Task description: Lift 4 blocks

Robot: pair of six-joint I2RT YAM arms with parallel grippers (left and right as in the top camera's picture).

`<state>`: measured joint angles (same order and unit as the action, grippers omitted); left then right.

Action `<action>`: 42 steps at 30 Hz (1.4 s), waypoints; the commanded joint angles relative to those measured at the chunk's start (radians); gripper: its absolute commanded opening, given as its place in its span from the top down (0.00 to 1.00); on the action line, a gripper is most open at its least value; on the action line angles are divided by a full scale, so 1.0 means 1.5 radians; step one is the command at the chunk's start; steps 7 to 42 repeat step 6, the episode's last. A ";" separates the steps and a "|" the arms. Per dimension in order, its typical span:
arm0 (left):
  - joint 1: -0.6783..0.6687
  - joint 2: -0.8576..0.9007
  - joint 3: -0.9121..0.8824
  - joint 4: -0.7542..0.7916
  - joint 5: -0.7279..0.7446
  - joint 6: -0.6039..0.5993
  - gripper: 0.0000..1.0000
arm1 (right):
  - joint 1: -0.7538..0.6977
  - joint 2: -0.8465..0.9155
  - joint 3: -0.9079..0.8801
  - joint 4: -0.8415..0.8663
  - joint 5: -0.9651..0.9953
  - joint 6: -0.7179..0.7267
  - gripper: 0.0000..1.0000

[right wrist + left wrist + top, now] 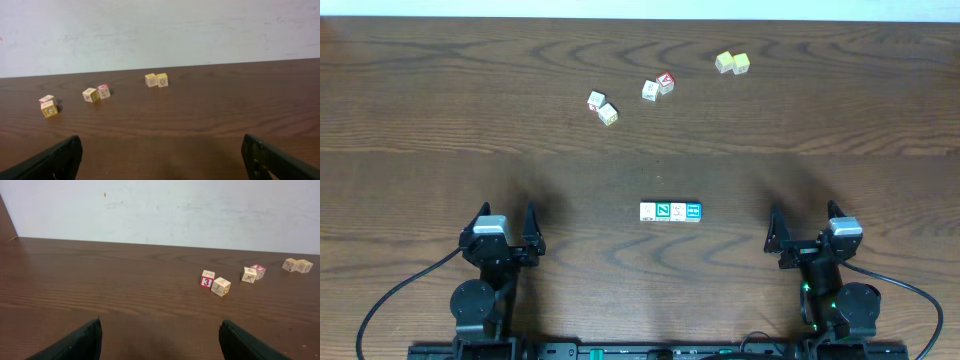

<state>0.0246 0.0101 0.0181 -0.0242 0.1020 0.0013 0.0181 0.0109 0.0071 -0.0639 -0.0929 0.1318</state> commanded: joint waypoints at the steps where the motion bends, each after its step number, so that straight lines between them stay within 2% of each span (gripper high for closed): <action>1: 0.002 -0.004 -0.009 -0.025 0.018 0.011 0.25 | 0.005 -0.003 -0.001 -0.003 0.004 -0.006 0.01; 42: 0.002 -0.004 -0.009 -0.025 0.018 0.011 0.25 | 0.005 -0.003 -0.001 -0.003 0.004 -0.006 0.01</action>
